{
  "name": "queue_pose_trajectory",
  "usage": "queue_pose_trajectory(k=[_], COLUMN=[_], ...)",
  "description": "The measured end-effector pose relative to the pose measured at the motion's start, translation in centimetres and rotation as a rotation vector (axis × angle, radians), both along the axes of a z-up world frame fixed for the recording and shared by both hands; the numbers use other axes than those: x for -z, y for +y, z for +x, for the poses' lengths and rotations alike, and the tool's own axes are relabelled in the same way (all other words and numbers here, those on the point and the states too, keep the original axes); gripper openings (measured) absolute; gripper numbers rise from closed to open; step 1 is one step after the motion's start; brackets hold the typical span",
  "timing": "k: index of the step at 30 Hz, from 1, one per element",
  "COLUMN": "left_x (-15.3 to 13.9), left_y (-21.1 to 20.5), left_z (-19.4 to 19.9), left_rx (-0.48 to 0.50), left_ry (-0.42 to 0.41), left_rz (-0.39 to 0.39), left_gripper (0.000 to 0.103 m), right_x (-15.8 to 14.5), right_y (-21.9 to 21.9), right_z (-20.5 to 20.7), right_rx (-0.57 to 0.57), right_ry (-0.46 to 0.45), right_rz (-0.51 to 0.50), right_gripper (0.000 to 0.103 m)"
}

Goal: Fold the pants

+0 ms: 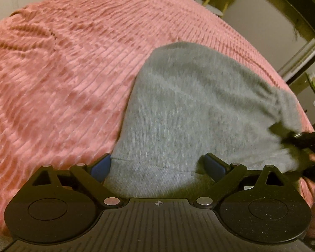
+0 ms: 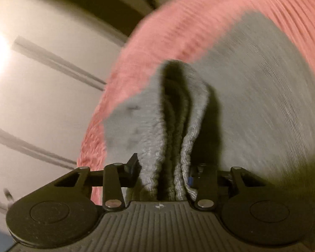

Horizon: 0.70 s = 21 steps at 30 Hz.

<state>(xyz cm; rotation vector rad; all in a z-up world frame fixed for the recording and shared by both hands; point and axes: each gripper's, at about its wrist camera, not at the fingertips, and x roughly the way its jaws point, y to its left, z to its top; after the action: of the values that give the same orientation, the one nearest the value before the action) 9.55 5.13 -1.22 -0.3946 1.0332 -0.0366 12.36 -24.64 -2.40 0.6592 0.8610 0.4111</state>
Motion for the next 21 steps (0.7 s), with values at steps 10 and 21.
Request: queue_pose_trajectory(k=[10,21], left_x=[-1.6,0.0], left_y=[0.4,-2.5], left_z=[-1.0,0.1], left_rx=[-0.012,0.136], left_ry=[-0.108,-0.021], left_rz=[-0.038,0.084], left_gripper=[0.097,0.098], right_x=[-7.0,-1.8], right_y=[-2.8,-6.3], right_z=[-1.2,-2.4], right_rx=[0.037,0.155], right_ry=[-0.244,-0.132], right_rz=[-0.057,-0.184], right_gripper=[0.038,0.039])
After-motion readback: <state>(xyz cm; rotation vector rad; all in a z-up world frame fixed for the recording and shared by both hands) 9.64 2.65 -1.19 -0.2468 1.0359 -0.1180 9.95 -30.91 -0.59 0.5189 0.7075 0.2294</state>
